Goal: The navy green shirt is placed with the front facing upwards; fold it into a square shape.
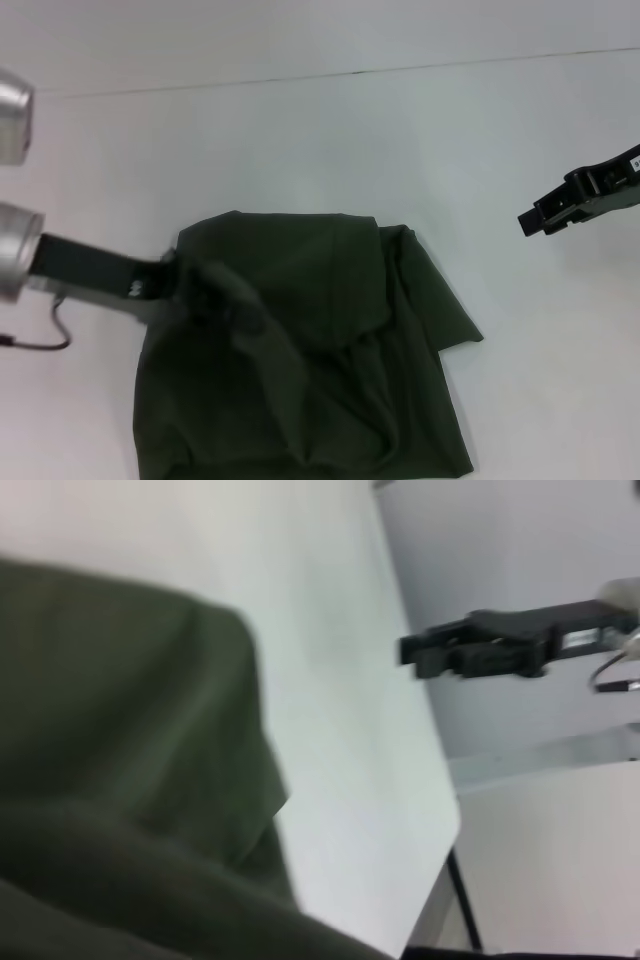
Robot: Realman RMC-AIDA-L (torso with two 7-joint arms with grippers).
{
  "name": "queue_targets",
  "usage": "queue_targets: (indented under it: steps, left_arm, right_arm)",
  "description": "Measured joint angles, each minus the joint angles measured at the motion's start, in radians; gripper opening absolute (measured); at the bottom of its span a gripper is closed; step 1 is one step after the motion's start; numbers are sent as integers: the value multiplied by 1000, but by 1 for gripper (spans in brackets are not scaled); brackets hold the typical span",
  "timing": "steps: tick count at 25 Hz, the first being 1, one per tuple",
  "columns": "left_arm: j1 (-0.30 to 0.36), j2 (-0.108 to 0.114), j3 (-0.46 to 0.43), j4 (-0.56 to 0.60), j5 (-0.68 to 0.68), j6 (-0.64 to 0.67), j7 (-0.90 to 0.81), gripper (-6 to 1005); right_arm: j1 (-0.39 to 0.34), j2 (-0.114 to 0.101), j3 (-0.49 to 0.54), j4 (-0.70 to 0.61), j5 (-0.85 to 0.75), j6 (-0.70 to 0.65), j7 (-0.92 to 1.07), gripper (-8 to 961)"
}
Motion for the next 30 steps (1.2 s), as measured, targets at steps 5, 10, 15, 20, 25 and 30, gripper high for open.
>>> queue_targets:
  steps: [5, 10, 15, 20, 25, 30]
  left_arm:
    - [-47, -22, 0, -39, -56, -76, 1, 4]
    - [-94, -51, 10, -78, -80, -172, 4, 4]
    - [-122, -75, 12, -117, -80, -279, 4, 4]
    - [-125, -93, 10, -121, -80, -335, 4, 3]
    - [-125, -102, 6, -139, -114, -420, 4, 3]
    - [-140, -107, 12, -189, -120, -481, 28, 4]
  right_arm:
    - [4, 2, -1, 8, 0, 9, -3, 376]
    - [7, 0, -3, 35, 0, 21, -4, 376]
    - [7, -1, -4, 39, 0, 26, -6, 377]
    - [7, -3, -1, 39, 0, 26, -6, 377]
    - [8, -3, -3, 39, 0, 27, -6, 377]
    - [8, -2, -4, 39, 0, 27, -6, 378]
